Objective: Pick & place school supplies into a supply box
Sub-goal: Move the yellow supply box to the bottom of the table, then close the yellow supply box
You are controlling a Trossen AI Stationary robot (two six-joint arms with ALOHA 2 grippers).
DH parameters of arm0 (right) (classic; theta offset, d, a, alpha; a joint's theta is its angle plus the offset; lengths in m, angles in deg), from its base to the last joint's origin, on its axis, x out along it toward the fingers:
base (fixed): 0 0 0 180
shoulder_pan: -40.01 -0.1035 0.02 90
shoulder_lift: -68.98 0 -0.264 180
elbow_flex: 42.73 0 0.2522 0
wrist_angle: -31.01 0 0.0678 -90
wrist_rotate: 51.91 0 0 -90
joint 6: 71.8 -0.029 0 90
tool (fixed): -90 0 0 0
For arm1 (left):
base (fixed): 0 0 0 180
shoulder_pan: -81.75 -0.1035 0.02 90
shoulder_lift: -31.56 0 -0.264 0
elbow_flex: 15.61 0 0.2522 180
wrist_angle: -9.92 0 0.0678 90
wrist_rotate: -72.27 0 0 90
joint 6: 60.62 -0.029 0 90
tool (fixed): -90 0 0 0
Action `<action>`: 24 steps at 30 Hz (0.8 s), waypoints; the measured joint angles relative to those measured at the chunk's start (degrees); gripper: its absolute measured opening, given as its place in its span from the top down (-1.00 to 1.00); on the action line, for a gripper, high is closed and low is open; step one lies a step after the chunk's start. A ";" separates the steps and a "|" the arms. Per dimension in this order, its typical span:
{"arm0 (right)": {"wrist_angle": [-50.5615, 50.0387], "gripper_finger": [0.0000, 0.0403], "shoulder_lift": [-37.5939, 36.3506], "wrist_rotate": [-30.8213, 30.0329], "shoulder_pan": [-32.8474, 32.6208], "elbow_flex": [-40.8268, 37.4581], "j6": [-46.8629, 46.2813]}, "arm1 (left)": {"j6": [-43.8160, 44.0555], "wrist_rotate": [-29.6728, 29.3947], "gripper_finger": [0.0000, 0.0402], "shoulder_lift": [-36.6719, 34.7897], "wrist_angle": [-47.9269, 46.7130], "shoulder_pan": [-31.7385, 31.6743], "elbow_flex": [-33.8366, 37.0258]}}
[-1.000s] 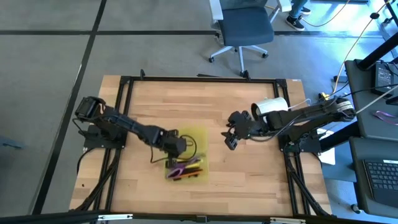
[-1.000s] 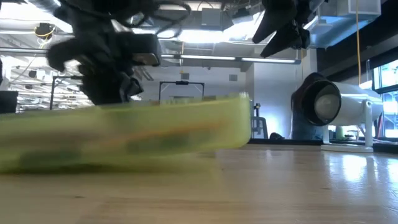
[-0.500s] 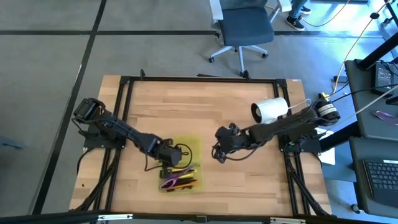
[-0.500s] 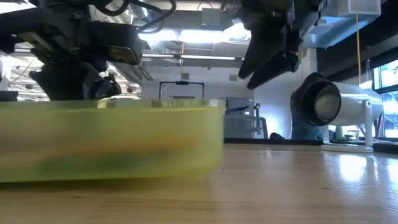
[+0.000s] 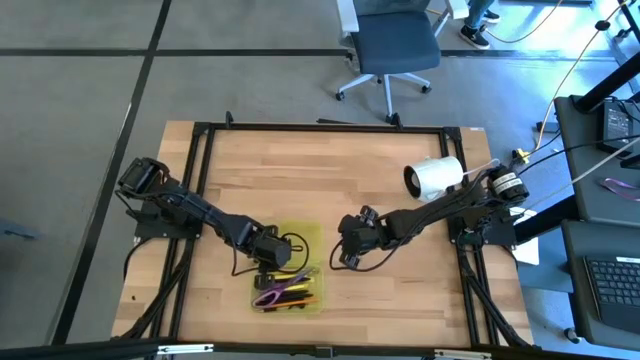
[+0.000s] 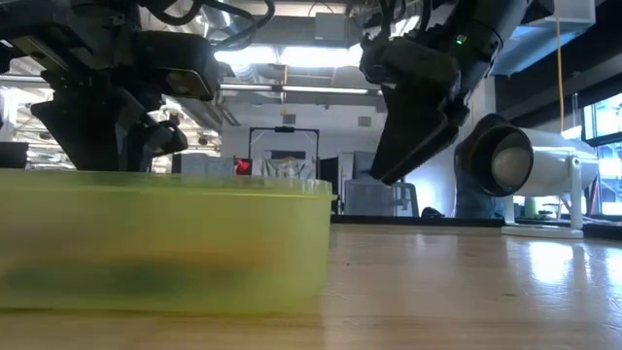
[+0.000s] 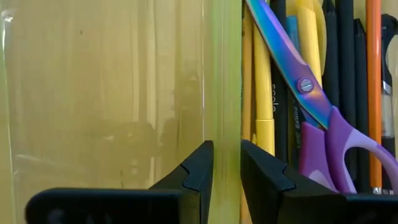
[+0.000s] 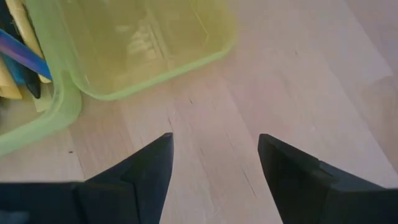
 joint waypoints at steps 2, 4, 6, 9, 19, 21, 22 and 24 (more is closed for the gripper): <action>0.24 -0.19 0.04 -0.06 0.00 0.00 1.01 | -0.55 0.78 0.65 0.00 -0.10 0.00 0.00; 0.19 -0.19 0.07 -0.09 0.00 0.00 1.67 | -1.24 2.06 0.66 0.00 -0.18 -0.01 0.00; 0.19 -0.19 0.08 -0.06 0.00 0.00 2.50 | -1.01 2.49 0.66 -0.01 -0.34 0.00 0.00; 0.26 -0.19 0.08 0.42 0.00 0.00 2.93 | -0.92 2.50 0.62 -0.57 -0.83 0.00 0.00; 5.24 -0.18 0.08 2.83 0.02 0.00 4.90 | 0.74 -0.34 0.20 -7.45 -3.04 -1.94 0.00; 6.20 -0.19 0.08 3.34 0.00 0.00 6.17 | 2.02 -0.47 0.09 -9.87 -5.62 -2.47 0.00; 6.70 -0.19 0.08 3.89 0.00 0.00 7.19 | 3.02 -0.46 0.04 -11.10 -7.01 -2.76 0.00; 7.94 -0.19 0.10 4.71 0.00 0.00 8.79 | 4.83 -0.54 -0.07 -13.69 -10.72 -3.10 0.00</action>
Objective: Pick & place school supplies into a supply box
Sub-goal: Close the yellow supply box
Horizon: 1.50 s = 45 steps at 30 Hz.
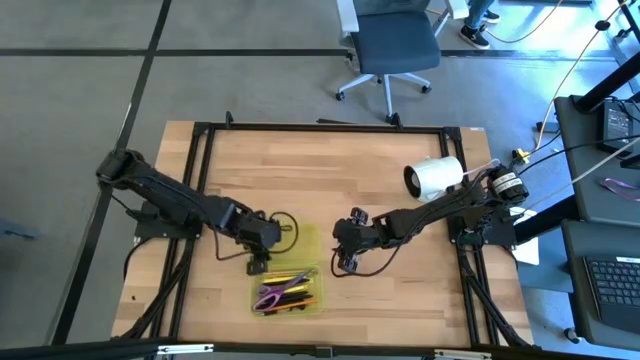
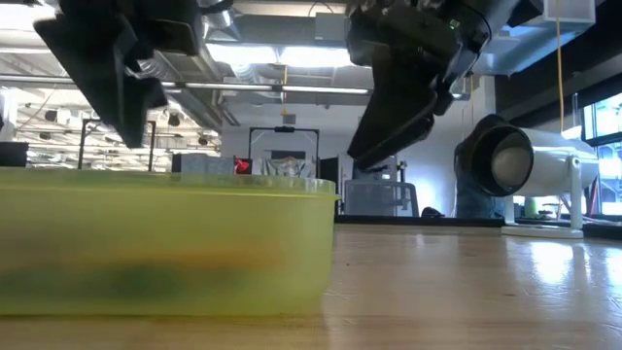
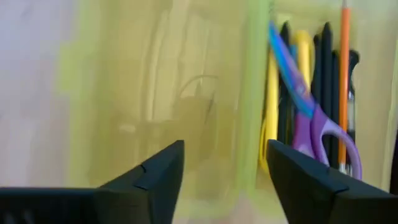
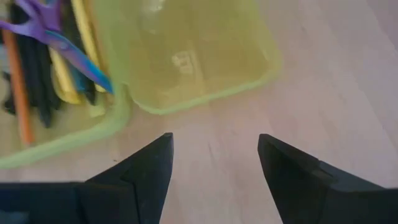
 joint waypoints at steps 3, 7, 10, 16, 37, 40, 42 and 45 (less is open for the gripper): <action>1.93 -0.18 0.00 1.69 0.00 0.00 1.84 | 2.91 -0.90 -0.21 -4.03 -5.34 0.06 -0.01; 2.39 -0.18 0.00 2.31 -0.01 0.00 1.84 | 7.54 -4.04 -0.35 -9.22 -13.55 1.75 0.00; 2.44 -0.18 0.00 2.29 0.00 0.00 1.66 | 12.42 -5.25 -0.40 -11.86 -18.95 3.39 0.01; 3.70 -0.19 0.00 2.19 0.02 0.00 1.59 | 15.27 -5.53 -0.41 -12.80 -19.59 6.94 0.17; 4.23 -0.67 0.00 2.03 0.63 0.00 8.05 | 20.46 -1.05 -0.41 -8.52 -17.50 13.14 0.24; 4.21 -0.80 0.00 0.44 0.63 0.00 9.19 | 22.54 -1.35 -0.41 -6.70 -20.67 14.54 0.27; 4.19 -0.84 0.00 0.15 0.60 0.00 10.44 | 22.06 -1.44 -0.41 -6.29 -20.75 15.68 0.29; 4.19 -0.86 0.00 0.02 0.50 0.00 11.62 | 23.08 -1.43 -0.41 -5.89 -20.33 16.93 0.28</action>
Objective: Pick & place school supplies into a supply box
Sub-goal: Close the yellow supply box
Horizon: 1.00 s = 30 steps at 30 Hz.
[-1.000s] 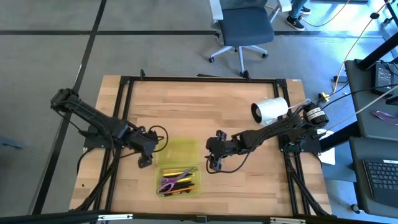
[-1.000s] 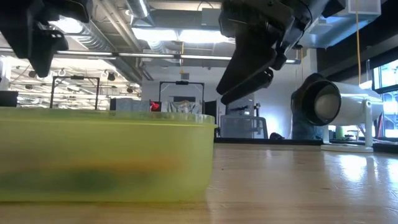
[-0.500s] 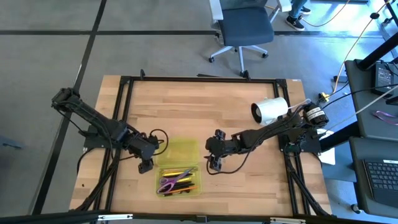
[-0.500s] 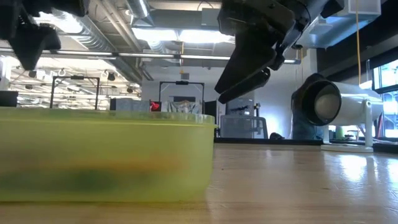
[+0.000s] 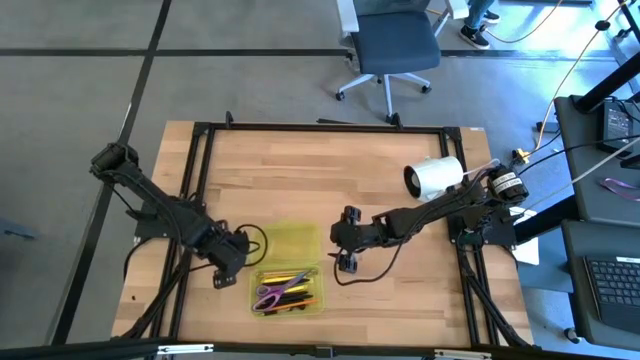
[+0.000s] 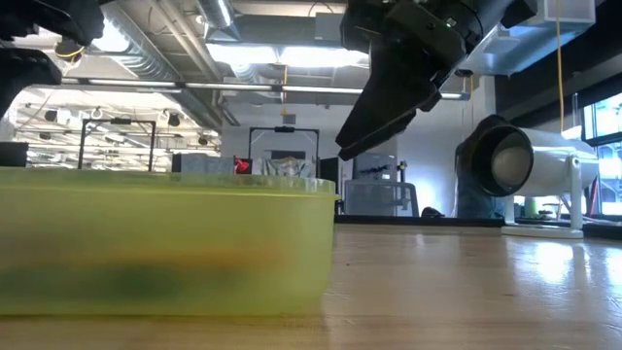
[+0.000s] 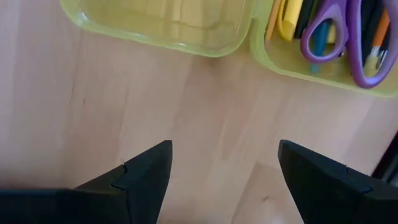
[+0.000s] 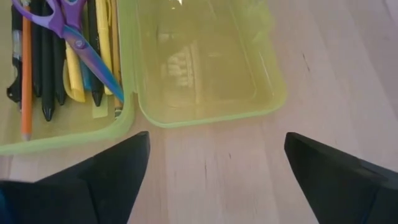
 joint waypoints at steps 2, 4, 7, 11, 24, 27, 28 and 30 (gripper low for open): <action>-0.07 -0.87 0.00 -0.01 0.00 0.00 0.47 | 2.70 -0.02 -0.41 -0.04 0.46 0.48 0.00; -0.04 -0.87 0.00 0.01 0.01 0.00 0.49 | 5.13 -0.03 -0.41 -0.02 1.45 0.74 0.00; -0.13 -0.87 0.00 -0.38 0.13 0.00 0.51 | 6.44 -0.03 -0.41 -0.02 4.09 0.78 0.00; -0.02 -0.87 0.58 -1.90 0.13 0.02 0.39 | -0.61 -1.45 -0.41 0.34 4.39 0.74 -0.02; -0.90 -0.87 4.11 0.25 0.22 0.02 -0.92 | -0.39 -9.06 -0.41 -4.44 10.33 3.48 11.21; -0.87 -0.87 4.09 1.90 0.63 0.02 -0.95 | 1.49 -11.27 -0.41 -7.63 15.74 4.76 16.34; -0.87 -0.87 4.16 2.27 0.81 0.02 -0.92 | 1.53 -12.75 -0.41 -8.46 16.70 4.99 17.92; -0.92 -0.87 4.24 2.22 1.07 0.02 -0.87 | 0.05 -15.44 -0.41 -9.58 18.09 5.28 20.38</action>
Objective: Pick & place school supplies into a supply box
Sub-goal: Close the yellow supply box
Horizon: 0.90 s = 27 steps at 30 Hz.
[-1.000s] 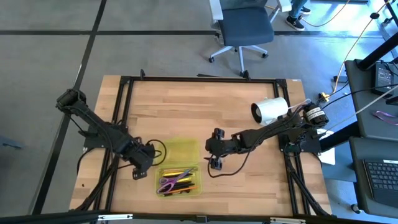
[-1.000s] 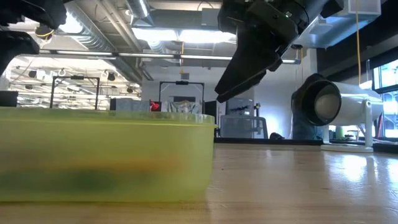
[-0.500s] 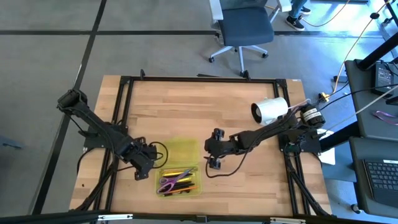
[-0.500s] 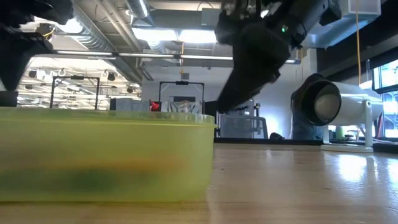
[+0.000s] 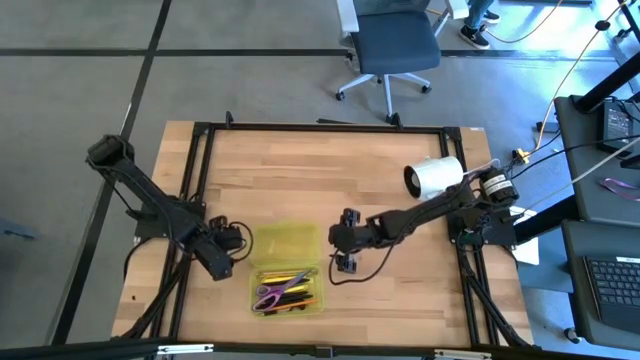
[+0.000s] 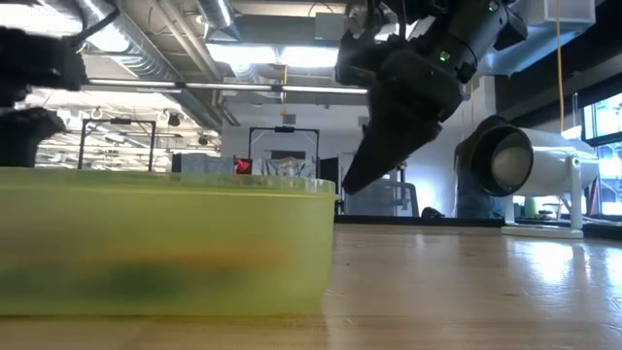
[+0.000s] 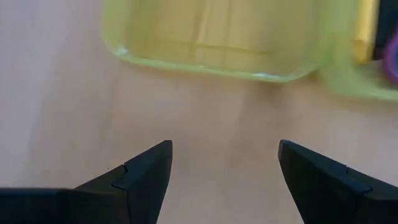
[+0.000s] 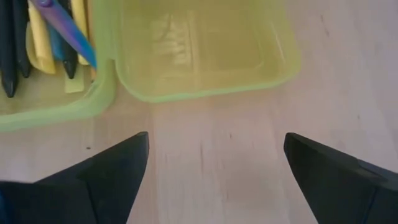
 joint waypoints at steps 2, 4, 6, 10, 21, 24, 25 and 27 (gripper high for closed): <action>0.02 -0.87 0.00 -0.02 0.54 0.00 0.11 | -2.03 -1.11 -0.41 -0.82 0.47 -0.02 2.16; 0.04 -0.87 0.00 -0.02 1.12 0.00 0.73 | -3.16 -1.21 -0.41 -1.15 2.76 -0.04 4.68; 0.57 -0.87 0.00 -0.02 1.72 0.00 1.30 | -3.35 -1.18 -0.41 -1.22 8.78 -0.09 7.64; 1.27 -0.87 1.50 0.53 2.93 -0.01 1.75 | -3.15 -2.84 -0.41 -1.21 21.03 -0.08 13.07; 8.84 -0.87 9.06 6.27 5.01 0.00 8.30 | -4.73 -6.35 -0.41 -1.15 24.25 -0.09 15.29; 11.88 -0.87 10.65 6.76 5.29 0.13 9.55 | -6.71 -6.74 -0.41 -1.11 24.75 -0.10 15.32; 12.58 -0.87 11.06 6.92 5.42 0.17 9.96 | -7.08 -6.87 -0.41 -1.09 24.75 -0.11 15.34; 13.12 -0.87 11.50 7.10 5.75 0.20 10.44 | -8.25 -7.07 -0.41 -1.07 24.69 -0.13 15.36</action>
